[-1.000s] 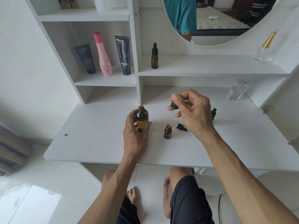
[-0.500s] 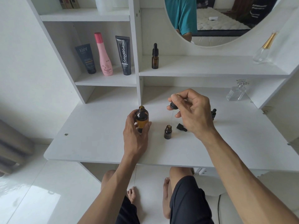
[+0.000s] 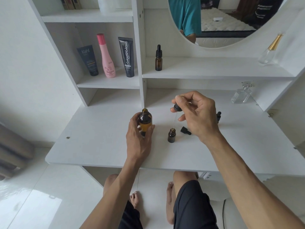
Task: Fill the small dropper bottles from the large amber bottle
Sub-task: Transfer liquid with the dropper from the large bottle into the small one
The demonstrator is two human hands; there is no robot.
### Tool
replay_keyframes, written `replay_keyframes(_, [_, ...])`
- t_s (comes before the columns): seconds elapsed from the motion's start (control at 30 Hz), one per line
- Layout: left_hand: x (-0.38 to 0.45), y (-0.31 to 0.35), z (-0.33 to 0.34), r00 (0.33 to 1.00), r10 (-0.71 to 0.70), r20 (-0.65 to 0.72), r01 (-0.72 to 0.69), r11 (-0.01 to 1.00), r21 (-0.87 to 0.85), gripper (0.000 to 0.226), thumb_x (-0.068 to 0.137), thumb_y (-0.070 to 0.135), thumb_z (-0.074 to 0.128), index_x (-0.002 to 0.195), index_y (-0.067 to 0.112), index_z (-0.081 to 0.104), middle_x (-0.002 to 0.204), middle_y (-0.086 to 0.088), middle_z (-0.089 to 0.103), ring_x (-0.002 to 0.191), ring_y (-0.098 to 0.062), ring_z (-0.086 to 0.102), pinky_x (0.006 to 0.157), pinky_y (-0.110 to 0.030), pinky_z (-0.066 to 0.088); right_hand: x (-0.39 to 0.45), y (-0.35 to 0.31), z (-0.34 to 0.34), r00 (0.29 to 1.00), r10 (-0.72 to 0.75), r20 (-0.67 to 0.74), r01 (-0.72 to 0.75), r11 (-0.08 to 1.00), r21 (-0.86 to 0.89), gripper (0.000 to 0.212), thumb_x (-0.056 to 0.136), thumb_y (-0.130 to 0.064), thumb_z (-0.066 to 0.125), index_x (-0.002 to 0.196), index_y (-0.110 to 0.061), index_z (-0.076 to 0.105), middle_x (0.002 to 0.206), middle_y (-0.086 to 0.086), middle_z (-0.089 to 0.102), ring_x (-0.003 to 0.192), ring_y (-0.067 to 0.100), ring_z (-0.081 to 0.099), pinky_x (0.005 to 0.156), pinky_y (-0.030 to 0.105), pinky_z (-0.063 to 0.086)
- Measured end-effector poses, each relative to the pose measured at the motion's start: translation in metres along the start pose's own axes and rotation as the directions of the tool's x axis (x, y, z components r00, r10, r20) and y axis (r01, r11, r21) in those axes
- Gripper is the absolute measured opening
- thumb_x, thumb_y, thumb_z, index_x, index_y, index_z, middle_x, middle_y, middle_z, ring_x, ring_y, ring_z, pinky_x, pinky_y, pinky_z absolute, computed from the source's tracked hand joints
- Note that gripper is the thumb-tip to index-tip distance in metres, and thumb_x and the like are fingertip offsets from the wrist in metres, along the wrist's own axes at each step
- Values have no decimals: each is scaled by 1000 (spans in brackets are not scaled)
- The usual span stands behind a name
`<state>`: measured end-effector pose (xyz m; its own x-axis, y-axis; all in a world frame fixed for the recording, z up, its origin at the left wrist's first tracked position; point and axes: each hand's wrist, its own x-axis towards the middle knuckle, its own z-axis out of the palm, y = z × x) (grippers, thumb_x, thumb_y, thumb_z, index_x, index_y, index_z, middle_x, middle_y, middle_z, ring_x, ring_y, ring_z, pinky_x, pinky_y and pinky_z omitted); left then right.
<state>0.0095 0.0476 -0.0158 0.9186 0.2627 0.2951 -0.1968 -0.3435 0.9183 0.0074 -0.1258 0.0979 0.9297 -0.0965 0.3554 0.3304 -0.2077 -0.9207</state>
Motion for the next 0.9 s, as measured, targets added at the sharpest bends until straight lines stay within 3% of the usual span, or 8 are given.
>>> replay_keyframes(0.17, [1, -2, 0, 1000, 8, -1, -8, 1000, -5, 53, 90, 24, 71, 134, 27, 43, 130, 3, 59, 112, -14, 59, 85, -12, 51, 8, -13, 5, 999, -22, -31, 25, 995, 101, 9, 97, -21, 65, 92, -15, 68, 91, 7, 74, 80, 17, 76, 56, 27, 56])
replay_keyframes(0.43, [0, -3, 0, 1000, 30, -7, -30, 1000, -6, 50, 89, 24, 71, 132, 30, 44, 127, 7, 59, 108, -11, 59, 82, -11, 49, 28, -36, 41, 998, -51, -25, 56, 963, 264, 14, 97, -14, 66, 102, -1, 67, 93, 12, 74, 80, 20, 77, 61, 32, 60])
replay_keyframes(0.57, [0, -3, 0, 1000, 30, -3, -30, 999, -14, 49, 90, 25, 70, 131, 31, 45, 125, 9, 59, 107, -9, 59, 82, -12, 49, 34, -39, 57, 998, -58, 1, 55, 961, 272, 13, 96, -14, 67, 99, -2, 68, 87, 8, 72, 79, 21, 77, 60, 33, 60])
replay_keyframes(0.9, [0, -1, -1, 1000, 29, -1, -29, 999, -25, 49, 90, 24, 70, 131, 32, 45, 123, 12, 58, 102, -2, 59, 78, -9, 47, 42, -31, 68, 998, -36, 43, 25, 973, 229, 18, 95, -15, 67, 100, 3, 67, 95, 21, 73, 82, 29, 75, 58, 34, 58])
